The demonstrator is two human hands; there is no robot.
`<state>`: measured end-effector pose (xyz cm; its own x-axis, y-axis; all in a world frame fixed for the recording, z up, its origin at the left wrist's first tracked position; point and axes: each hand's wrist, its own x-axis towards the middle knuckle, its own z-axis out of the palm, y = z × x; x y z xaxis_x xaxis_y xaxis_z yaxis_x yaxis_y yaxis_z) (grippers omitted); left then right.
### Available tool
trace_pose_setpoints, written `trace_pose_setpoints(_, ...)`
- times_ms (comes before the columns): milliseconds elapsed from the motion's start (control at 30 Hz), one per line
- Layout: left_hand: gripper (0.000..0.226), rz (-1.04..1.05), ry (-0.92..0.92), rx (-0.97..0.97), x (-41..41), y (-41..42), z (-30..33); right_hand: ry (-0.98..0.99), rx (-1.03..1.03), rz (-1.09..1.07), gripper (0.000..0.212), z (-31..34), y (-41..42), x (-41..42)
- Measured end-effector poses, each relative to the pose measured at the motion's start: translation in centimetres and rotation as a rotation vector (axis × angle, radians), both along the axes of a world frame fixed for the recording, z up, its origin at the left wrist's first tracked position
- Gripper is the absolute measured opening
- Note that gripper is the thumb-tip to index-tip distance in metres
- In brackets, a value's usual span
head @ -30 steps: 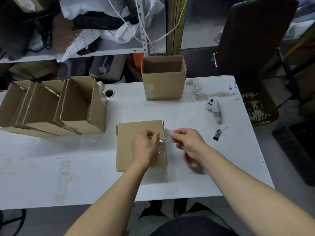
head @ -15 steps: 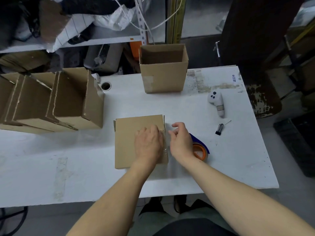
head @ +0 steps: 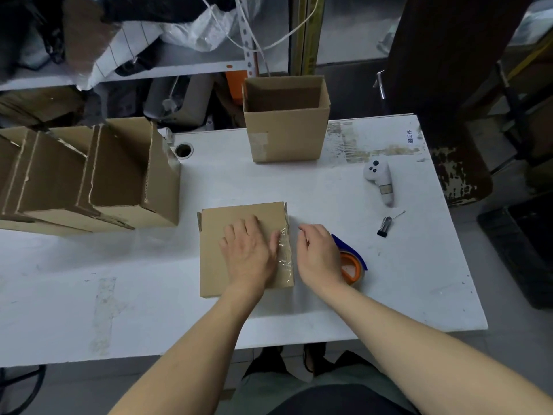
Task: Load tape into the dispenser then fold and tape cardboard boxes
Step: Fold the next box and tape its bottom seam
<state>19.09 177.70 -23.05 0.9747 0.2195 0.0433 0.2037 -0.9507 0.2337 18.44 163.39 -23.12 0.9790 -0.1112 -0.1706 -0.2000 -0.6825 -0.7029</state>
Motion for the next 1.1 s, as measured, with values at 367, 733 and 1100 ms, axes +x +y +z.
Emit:
trace_pose_setpoints(367, 0.046, 0.044, 0.144, -0.066, 1.7, -0.7, 0.6, 0.257, 0.171, 0.207, 0.036, -0.1, 0.9, -0.9)
trace_pose_setpoints(733, 0.040, -0.102, 0.143, -0.175, 1.1, 1.3, 0.6, 0.181, 0.232, 0.040, 0.030, 0.6, 0.6, -1.5)
trace_pose_setpoints(1100, 0.027, -0.163, 0.076, -0.181, 0.1, 0.7, 0.8, 0.147, 0.082, -0.003, 0.028, 1.3, -1.4, -0.7)
